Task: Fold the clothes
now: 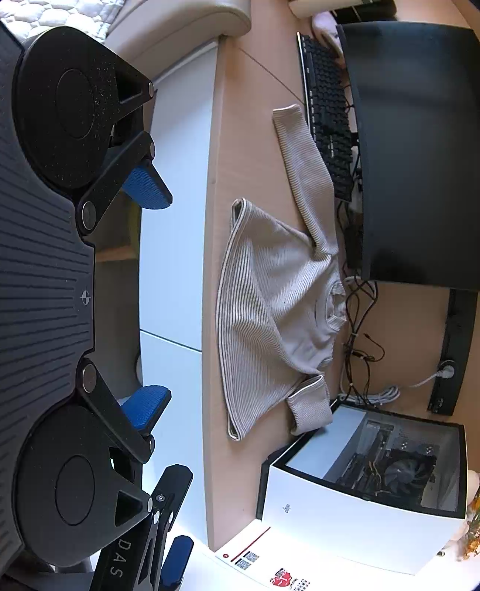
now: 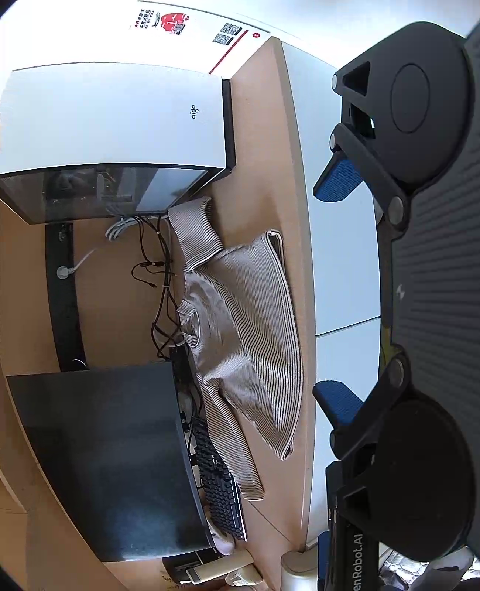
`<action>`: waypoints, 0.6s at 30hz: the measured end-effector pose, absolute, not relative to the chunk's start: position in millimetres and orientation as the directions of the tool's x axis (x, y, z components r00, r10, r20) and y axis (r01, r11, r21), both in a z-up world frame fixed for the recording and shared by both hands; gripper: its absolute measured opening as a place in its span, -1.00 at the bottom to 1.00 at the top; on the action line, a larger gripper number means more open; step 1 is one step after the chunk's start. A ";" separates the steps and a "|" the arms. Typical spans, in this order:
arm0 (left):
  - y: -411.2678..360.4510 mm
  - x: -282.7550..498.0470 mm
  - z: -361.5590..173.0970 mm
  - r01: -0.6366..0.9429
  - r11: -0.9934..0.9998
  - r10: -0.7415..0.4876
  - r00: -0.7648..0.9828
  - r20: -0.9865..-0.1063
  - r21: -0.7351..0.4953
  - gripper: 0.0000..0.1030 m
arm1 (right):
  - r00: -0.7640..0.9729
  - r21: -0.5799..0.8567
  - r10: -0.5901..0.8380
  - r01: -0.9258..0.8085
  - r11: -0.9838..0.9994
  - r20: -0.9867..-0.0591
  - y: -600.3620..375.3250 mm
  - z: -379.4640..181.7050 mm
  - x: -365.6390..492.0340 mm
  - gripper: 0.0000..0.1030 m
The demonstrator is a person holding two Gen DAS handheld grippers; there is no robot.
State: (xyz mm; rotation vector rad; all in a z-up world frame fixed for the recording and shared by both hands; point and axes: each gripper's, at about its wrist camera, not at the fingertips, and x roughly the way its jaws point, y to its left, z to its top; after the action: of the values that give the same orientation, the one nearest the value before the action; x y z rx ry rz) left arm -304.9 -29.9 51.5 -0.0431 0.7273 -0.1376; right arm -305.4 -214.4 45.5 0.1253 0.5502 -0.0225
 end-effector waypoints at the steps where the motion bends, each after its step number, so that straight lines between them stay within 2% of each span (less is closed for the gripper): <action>1: -30.1 -304.4 51.3 0.110 0.990 -0.140 0.737 -0.661 -0.088 1.00 | 0.852 0.113 0.012 0.056 0.992 -0.524 -213.8 45.2 -305.1 1.00; 18: -33.4 -296.4 46.8 0.097 0.991 -0.131 0.721 -0.680 -0.089 1.00 | 0.841 0.122 0.017 0.059 0.991 -0.540 -210.9 41.7 -294.7 1.00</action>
State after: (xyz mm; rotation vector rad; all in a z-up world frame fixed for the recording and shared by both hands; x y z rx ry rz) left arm -296.4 -33.4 46.8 -0.0479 0.7553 -0.1262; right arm -294.7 -210.9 41.7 0.1361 0.5711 -0.0225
